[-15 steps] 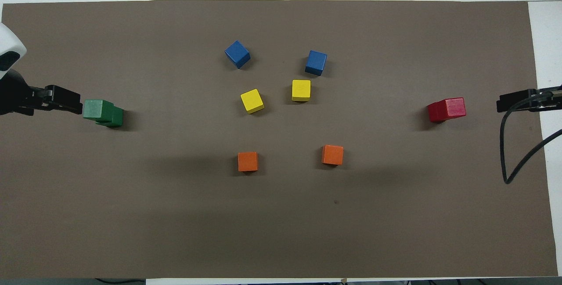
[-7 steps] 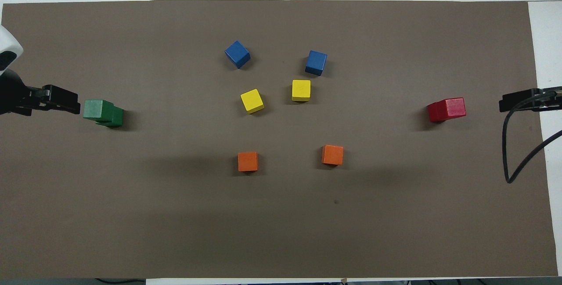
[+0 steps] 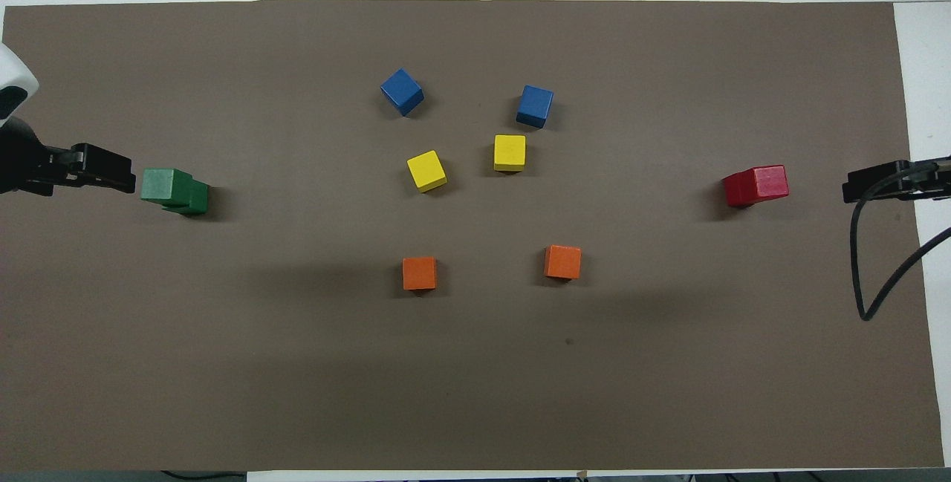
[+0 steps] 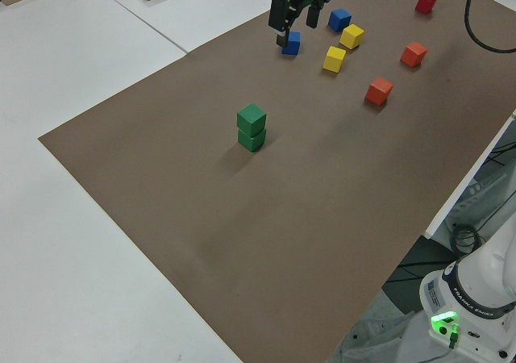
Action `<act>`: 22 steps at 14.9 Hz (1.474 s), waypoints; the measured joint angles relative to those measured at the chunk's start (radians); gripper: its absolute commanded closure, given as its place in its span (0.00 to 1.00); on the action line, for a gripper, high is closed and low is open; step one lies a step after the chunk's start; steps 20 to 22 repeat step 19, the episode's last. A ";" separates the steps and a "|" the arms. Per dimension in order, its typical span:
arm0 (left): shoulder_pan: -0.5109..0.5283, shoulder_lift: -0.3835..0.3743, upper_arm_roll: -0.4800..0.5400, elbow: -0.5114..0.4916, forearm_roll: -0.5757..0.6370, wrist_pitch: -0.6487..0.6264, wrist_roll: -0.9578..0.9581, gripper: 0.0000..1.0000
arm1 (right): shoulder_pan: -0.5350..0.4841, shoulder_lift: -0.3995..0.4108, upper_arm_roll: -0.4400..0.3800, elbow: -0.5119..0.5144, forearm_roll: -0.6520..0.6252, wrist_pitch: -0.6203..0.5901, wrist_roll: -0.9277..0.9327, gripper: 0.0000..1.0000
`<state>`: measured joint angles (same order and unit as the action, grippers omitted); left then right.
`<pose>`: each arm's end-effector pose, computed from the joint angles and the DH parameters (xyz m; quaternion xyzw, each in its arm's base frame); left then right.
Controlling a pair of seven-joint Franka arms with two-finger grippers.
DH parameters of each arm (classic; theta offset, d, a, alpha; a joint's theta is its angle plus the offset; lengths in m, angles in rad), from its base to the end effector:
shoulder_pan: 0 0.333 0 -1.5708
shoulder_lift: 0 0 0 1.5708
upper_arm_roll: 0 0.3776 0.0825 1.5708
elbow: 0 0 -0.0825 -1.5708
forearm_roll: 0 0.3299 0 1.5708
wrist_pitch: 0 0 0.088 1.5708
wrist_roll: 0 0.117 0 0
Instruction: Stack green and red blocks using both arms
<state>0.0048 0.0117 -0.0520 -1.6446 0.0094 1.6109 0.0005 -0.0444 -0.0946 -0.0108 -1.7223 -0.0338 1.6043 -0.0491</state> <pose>0.5047 -0.0226 0.6428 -0.9994 0.0241 0.0226 0.0049 0.4648 -0.0299 0.6613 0.9998 -0.0023 -0.0125 0.0157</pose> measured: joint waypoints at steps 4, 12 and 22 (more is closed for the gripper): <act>0.000 0.000 0.000 0.000 0.000 0.000 0.000 0.00 | 0.000 0.000 0.000 0.002 0.000 -0.012 0.000 0.00; 0.000 0.000 0.000 0.000 0.000 0.000 0.000 0.00 | 0.000 0.000 0.000 0.004 0.000 -0.023 0.000 0.00; 0.000 0.000 0.000 0.000 0.000 0.000 0.000 0.00 | 0.002 0.000 0.000 0.004 0.000 -0.023 0.000 0.00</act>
